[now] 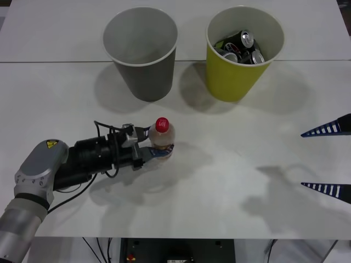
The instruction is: Put the can into the green bin and the plastic bottle into the gray bin
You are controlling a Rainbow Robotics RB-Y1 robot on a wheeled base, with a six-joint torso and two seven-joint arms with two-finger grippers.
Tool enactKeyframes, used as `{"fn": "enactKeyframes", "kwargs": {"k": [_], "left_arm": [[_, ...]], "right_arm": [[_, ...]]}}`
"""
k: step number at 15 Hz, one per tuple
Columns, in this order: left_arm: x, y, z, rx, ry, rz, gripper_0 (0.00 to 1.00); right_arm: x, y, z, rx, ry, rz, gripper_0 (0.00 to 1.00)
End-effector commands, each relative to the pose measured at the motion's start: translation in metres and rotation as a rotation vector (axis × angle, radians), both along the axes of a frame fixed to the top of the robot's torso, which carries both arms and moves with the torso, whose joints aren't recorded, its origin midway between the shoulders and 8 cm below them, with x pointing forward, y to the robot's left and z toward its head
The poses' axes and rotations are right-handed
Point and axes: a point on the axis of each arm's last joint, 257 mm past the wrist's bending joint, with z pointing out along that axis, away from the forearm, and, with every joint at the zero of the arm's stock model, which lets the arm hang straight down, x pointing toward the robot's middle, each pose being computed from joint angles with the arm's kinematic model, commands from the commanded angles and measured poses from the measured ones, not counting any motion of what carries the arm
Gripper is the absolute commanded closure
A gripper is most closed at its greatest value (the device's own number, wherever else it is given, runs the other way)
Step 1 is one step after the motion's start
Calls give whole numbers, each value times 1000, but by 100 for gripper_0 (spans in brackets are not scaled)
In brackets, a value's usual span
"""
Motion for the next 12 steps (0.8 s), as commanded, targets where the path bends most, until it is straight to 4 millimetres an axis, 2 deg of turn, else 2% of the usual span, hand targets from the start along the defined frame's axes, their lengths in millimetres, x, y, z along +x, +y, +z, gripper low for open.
{"fn": "enactKeyframes", "kwargs": {"k": [1,6,9,12], "left_arm": [[0,3,3,-11,11,0,100],[-1,33,23,49,109,-1,100],[-8,64,32,174,201,26,100],[-22,106,44,319,289,86,99]], "right_arm": [[0,0,0,0,0,0,0],[0,0,0,0,0,0,0],[0,0,0,0,0,0,0],[0,0,0,0,0,0,0]]}}
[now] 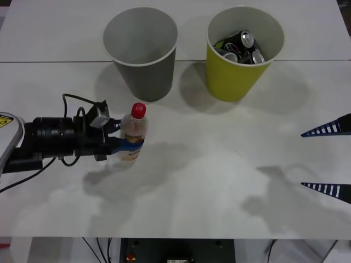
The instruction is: Put the can into the green bin and the plastic bottle into the gray bin
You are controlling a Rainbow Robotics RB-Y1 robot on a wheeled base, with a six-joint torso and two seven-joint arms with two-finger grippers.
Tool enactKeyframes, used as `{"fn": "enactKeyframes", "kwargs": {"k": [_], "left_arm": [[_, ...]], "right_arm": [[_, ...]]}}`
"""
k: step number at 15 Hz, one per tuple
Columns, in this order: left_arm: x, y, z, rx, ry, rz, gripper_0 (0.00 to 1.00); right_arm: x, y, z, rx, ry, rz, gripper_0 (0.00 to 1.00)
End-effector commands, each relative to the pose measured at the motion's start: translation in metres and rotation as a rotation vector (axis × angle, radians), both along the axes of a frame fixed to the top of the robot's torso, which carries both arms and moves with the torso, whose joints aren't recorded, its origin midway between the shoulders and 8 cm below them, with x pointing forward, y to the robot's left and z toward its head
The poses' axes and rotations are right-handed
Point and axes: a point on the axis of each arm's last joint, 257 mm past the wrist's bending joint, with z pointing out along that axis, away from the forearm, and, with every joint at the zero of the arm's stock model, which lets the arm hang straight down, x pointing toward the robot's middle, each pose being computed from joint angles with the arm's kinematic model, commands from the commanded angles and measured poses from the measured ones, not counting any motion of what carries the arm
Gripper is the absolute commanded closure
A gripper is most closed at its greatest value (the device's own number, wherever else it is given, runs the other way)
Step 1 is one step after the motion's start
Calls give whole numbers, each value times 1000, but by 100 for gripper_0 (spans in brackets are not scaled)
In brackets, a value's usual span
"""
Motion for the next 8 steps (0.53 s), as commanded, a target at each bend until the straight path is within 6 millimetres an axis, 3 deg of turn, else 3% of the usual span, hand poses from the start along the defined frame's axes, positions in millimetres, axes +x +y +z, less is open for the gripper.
{"fn": "enactKeyframes", "kwargs": {"k": [1,5,8], "left_arm": [[-13,39,12,128,79,43,98],[-31,104,32,316,184,109,99],[-41,137,53,377,277,198,99]], "right_arm": [[0,0,0,0,0,0,0],[0,0,0,0,0,0,0],[0,0,0,0,0,0,0]]}}
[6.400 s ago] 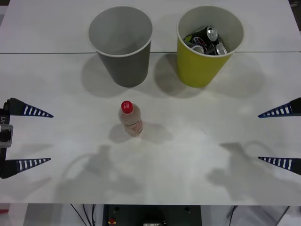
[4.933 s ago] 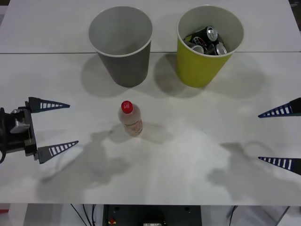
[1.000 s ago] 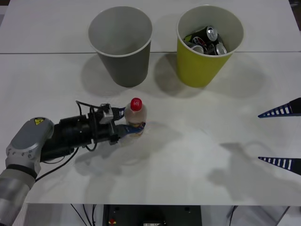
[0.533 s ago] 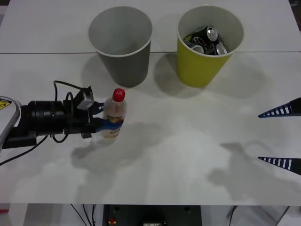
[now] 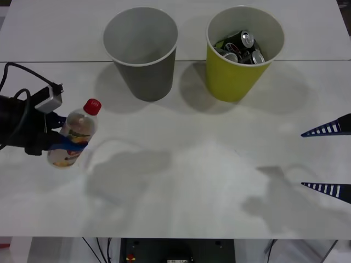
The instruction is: Put the can into the green bin and the plastic bottle into the gray bin
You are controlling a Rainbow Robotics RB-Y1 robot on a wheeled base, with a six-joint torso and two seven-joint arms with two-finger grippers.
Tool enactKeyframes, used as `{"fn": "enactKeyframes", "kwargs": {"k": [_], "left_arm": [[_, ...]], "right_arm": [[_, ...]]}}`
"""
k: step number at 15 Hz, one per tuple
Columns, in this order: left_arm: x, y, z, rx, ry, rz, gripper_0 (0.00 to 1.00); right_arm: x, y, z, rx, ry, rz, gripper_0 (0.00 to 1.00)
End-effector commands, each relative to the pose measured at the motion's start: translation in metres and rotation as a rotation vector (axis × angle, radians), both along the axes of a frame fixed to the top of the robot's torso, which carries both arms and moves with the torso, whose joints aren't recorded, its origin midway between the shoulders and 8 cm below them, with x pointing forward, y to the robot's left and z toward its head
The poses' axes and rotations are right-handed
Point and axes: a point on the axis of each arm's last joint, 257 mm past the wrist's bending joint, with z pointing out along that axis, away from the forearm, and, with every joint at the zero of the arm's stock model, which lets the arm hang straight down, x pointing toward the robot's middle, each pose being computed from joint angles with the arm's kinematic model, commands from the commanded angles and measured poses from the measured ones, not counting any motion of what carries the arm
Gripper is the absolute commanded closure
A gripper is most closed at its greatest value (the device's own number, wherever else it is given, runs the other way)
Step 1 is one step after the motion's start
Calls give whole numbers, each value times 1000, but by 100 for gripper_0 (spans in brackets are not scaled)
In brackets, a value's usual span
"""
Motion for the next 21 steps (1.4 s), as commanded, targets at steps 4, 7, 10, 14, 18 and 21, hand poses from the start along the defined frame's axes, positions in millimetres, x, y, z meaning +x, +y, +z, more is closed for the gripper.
{"fn": "enactKeyframes", "kwargs": {"k": [4,7,10,14,18,21], "left_arm": [[-13,49,35,79,137,171,99],[-15,67,60,130,182,162,99],[-5,75,85,195,158,154,99],[35,47,126,163,62,206,99],[69,7,151,264,20,171,99],[99,-20,174,251,22,180,99]], "right_arm": [[0,0,0,0,0,0,0],[0,0,0,0,0,0,0],[0,0,0,0,0,0,0],[0,0,0,0,0,0,0],[0,0,0,0,0,0,0],[0,0,0,0,0,0,0]]}}
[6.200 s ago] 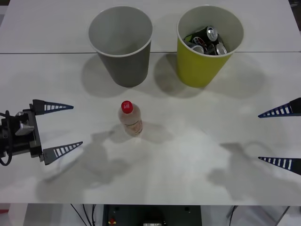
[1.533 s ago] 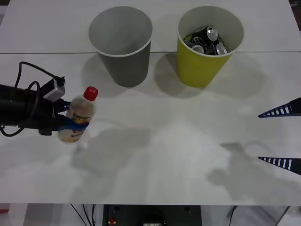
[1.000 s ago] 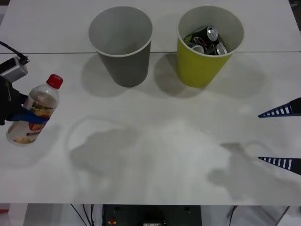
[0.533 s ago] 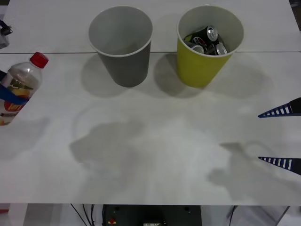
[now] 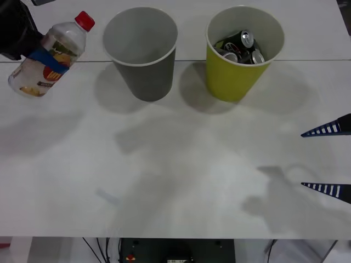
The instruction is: Put the can into the green bin and the plastic bottle into the gray bin
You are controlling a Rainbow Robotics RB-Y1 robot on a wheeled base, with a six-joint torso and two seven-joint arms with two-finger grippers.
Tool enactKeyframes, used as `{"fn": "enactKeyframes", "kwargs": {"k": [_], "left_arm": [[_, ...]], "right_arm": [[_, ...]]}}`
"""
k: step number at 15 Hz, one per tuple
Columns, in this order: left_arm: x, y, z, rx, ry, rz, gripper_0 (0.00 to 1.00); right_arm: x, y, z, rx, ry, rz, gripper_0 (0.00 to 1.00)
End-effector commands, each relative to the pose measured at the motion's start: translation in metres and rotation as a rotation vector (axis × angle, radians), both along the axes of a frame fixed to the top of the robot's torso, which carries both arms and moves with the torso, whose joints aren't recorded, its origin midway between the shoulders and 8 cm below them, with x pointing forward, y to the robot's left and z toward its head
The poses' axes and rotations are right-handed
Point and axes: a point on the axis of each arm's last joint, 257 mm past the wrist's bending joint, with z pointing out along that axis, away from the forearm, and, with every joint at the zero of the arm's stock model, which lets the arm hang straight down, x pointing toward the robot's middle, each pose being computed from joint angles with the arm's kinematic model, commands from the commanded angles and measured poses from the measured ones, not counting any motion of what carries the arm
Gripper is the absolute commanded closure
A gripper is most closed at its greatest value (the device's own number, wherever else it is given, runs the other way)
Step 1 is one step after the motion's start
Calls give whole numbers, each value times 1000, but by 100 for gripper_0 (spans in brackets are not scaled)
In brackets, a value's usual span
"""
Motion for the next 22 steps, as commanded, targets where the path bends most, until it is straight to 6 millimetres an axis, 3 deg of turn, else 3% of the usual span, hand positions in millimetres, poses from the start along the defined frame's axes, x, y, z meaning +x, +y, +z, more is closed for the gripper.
{"fn": "enactKeyframes", "kwargs": {"k": [1,4,10,16,19,20,21,22], "left_arm": [[26,-21,24,-41,-10,22,99],[54,-52,47,-67,-51,30,99],[86,-122,64,-33,-102,18,99],[95,-178,63,8,-107,6,98],[94,-184,60,6,-100,6,96],[93,-185,60,1,-97,3,89],[92,-186,60,0,-96,0,58],[91,-187,61,-3,-95,-3,2]], "right_arm": [[0,0,0,0,0,0,0],[0,0,0,0,0,0,0],[0,0,0,0,0,0,0],[0,0,0,0,0,0,0],[0,0,0,0,0,0,0],[0,0,0,0,0,0,0],[0,0,0,0,0,0,0],[0,0,0,0,0,0,0]]}}
